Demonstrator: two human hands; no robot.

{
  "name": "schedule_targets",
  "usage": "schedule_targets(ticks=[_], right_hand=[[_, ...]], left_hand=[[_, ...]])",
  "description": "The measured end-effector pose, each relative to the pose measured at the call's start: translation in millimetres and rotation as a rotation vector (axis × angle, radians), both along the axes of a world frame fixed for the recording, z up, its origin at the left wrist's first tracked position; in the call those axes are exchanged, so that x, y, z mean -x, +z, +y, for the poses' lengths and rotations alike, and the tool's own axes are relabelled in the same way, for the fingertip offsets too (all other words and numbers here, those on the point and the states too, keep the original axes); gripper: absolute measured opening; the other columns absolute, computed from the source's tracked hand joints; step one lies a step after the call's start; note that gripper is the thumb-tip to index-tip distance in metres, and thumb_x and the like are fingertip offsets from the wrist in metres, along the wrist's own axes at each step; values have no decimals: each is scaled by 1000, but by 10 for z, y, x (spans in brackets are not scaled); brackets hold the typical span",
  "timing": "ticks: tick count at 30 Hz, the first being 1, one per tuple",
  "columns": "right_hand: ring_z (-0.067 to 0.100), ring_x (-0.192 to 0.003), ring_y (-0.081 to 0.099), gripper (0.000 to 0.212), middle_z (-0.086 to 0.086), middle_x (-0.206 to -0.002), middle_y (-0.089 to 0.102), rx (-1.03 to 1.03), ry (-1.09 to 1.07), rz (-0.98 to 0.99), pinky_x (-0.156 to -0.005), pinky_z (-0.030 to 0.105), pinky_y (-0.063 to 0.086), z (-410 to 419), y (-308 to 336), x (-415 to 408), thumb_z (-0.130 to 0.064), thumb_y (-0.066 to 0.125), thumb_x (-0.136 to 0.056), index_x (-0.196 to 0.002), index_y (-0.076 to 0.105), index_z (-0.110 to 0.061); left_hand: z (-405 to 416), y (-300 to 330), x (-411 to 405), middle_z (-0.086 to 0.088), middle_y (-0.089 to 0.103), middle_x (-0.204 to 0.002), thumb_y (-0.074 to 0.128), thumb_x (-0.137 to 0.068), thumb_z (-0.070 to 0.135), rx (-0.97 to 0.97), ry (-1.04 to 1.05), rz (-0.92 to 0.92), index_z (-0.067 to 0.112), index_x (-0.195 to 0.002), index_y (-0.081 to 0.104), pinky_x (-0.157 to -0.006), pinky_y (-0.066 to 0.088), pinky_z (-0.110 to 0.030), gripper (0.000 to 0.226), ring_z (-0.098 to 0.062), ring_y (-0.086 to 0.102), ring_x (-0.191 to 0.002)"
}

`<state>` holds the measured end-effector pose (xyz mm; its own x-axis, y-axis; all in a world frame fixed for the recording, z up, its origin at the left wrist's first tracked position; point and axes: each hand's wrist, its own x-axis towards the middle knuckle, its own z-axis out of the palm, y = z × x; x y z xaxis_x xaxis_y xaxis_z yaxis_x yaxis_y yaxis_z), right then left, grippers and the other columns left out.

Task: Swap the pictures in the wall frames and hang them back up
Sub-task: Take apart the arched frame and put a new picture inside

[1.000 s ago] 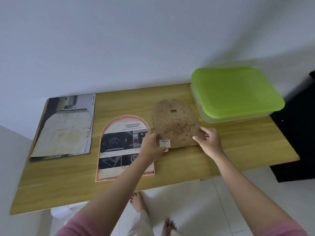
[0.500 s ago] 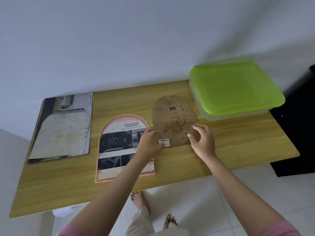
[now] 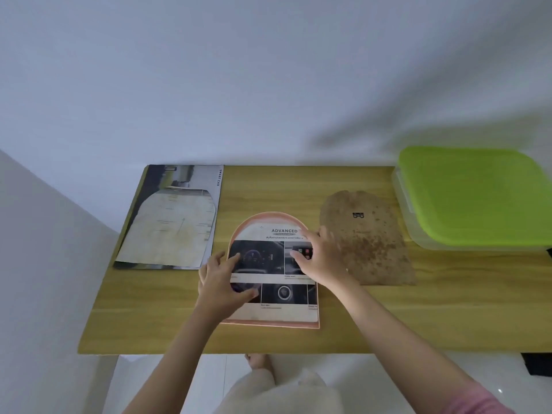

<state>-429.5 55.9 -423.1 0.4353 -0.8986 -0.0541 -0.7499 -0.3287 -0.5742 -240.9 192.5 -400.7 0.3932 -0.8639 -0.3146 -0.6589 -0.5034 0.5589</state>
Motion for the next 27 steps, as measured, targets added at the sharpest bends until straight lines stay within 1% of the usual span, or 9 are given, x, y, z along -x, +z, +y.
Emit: schedule_targets(ticks=[3,5,13,18,20,21,23,24,27], right_hand=[[20,-103,39,59,2,-104,39,-46,54,128,-93,38,40,-122,40,-132,-49,62,-81,-135,42,-35],[20,-105,38,63,3,-107,36,-77,66,194,-94,38,39,-188,55,-193,-52,62,-81,-136,40,-33],[22,-125,31,80,3,-125,32,-206,34,288,-105,42,31,-252,107,-355,-53,72,-72,-138,39,-23],[19,-123,35,65,0,-126,37,-186,21,192,-105,43,31,-248,144,-351,-42,78,-70,-124,46,-27],[13,-106,49,52,-1,-124,45,-171,39,88,-95,35,44,-228,172,-306,-33,76,-75,-119,48,-28],[9,-92,54,49,-3,-123,50,-178,57,39,-81,25,48,-209,193,-276,-29,74,-78,-120,48,-28],[7,-80,59,53,-8,-126,54,-224,86,-11,-65,12,41,-167,223,-211,-22,68,-85,-131,44,-30],[10,-91,62,57,-10,-130,52,-256,82,-35,-68,12,42,-149,219,-180,-18,65,-87,-137,41,-31],[11,-121,51,60,-10,-135,51,-326,14,-174,-99,24,43,-122,167,-115,-5,60,-88,-140,40,-29]], left_hand=[[73,-56,-196,6,3,-147,83,-51,52,-181,-99,3,37,-145,15,-112,23,-53,117,-27,7,-135],[108,-104,-266,7,0,-146,84,-46,54,-252,-163,-5,40,-146,5,-113,19,-52,128,-27,7,-134],[172,-196,-306,3,2,-146,83,-47,54,-187,-217,-61,40,-146,1,-116,9,-48,129,-24,8,-134],[204,-206,-322,4,2,-147,83,-47,56,-169,-211,-49,40,-146,3,-116,9,-50,129,-24,6,-136],[213,-205,-317,4,2,-148,83,-47,56,-158,-203,-42,40,-146,4,-116,10,-49,128,-23,6,-136],[217,-203,-312,4,3,-148,83,-46,56,-153,-198,-38,40,-146,4,-116,10,-48,128,-23,6,-136],[217,-199,-303,5,3,-148,83,-46,56,-152,-194,-36,41,-146,3,-116,9,-48,128,-23,6,-135],[214,-197,-302,5,3,-147,83,-46,56,-156,-196,-36,41,-146,3,-115,9,-48,128,-23,6,-135],[214,-192,-304,5,3,-147,82,-46,57,-164,-204,-17,41,-146,2,-115,9,-48,129,-23,5,-136]])
